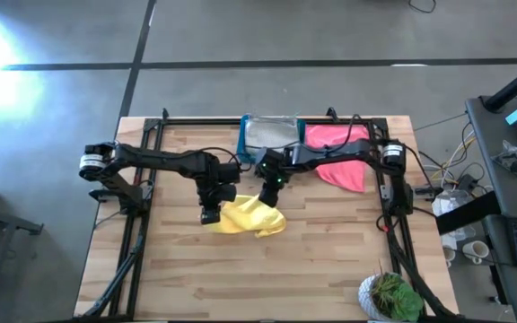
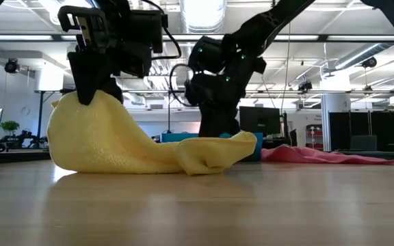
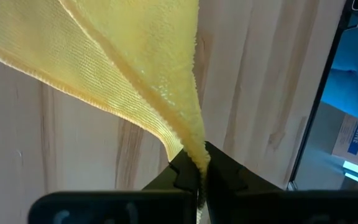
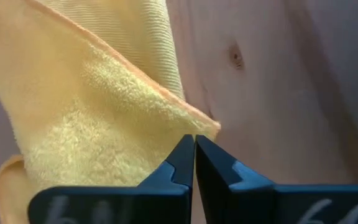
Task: Fold microfiber towels
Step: Fold the yellow microfiber cloth
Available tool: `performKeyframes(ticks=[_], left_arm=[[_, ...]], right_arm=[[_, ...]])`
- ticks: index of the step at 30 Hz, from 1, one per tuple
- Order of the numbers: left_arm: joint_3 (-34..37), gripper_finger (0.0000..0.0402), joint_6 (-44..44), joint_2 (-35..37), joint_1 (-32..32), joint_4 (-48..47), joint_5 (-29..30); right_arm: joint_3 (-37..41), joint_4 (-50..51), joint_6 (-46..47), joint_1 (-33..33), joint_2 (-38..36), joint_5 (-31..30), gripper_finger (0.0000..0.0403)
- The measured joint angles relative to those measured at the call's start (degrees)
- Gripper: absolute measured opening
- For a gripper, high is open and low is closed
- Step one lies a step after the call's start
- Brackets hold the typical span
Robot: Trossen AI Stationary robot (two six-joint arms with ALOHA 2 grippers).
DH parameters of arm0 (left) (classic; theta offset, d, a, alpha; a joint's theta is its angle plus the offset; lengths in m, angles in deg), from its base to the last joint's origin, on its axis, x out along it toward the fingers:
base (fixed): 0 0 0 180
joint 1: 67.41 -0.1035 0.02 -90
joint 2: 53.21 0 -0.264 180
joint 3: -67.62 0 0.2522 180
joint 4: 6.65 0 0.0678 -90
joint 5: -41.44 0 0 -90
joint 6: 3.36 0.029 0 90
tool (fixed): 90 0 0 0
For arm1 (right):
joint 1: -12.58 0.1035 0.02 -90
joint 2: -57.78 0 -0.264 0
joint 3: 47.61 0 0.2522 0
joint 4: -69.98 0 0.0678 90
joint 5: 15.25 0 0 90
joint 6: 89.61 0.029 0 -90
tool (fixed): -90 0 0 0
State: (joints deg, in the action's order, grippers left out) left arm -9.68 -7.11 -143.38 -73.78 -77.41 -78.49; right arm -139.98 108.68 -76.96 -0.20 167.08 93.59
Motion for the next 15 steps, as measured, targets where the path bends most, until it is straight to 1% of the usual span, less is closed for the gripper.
performKeyframes(ticks=[3, 6, 8, 15], left_arm=[[-0.09, 0.0000, 0.00, 0.04, 0.00, 0.02, 0.01], [-0.07, 0.0000, 0.00, 0.04, 0.00, 0.05, 0.01], [-0.05, 0.0000, -0.02, 0.07, 0.00, 0.04, 0.00], [0.02, 0.0000, -0.35, 0.08, 0.00, -0.38, 0.00]], right_arm=[[-0.06, 0.28, -1.42, -0.29, -1.88, -0.66, 0.0012], [-0.73, 0.02, -3.55, -0.45, -2.48, -0.66, 0.0028], [-0.81, -0.14, -3.81, -0.59, -2.22, -0.64, 0.0047], [-0.75, -0.57, -4.51, -0.78, 2.00, -0.40, 0.0129]])
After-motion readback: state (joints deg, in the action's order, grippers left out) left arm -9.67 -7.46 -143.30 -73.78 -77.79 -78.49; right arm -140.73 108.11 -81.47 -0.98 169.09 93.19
